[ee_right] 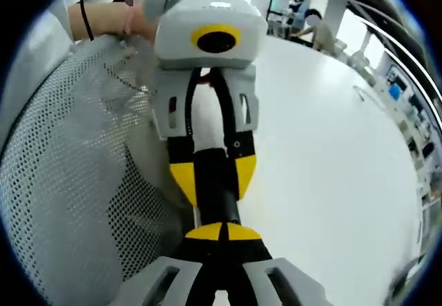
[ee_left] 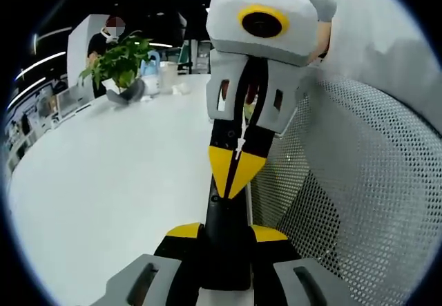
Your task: Press the specified remote control buttons in sequence, fully releasing each button before pressing the next.
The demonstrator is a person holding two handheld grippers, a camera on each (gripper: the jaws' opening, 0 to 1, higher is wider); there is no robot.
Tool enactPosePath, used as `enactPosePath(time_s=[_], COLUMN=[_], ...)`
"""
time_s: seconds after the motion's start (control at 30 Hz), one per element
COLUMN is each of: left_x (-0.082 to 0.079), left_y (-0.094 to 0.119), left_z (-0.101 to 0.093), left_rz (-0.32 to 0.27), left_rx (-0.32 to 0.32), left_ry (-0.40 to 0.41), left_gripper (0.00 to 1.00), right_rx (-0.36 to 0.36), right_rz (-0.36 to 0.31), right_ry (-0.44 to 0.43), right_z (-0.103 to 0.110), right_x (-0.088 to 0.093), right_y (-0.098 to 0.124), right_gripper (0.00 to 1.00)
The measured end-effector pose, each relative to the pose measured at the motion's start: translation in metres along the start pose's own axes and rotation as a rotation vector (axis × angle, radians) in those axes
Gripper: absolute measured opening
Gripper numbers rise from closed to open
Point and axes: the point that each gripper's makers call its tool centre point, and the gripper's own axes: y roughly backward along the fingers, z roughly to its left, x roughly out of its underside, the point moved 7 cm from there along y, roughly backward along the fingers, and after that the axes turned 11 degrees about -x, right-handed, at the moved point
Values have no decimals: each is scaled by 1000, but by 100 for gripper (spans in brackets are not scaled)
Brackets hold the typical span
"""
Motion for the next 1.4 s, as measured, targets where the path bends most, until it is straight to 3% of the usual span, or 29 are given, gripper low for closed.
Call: enactPosePath(time_s=[0.2,0.5,0.8,0.9,1.1,1.4], left_x=[0,0,0,0,0,0], left_y=[0,-1,-1,-1,-1,-1], left_z=[0,0,0,0,0,0], left_rz=[0,-1,-1,-2,-4,-6], left_rx=[1,-1,-3,-4,-4,-4], left_ry=[0,2,-4,-5,-4,1], left_gripper=[25,25,25,25,25,25], right_rx=[0,32,3,-54,-59,-94], right_rz=[17,85,17,-42,-20,-6], right_ry=[30,149,11,-130,-99,-130], right_z=[0,3,-3,-7,-12,-18], right_x=[-1,-2,0,1,-1,-4], right_y=[0,-3,0,2,2,0], right_gripper=[0,0,0,0,0,0])
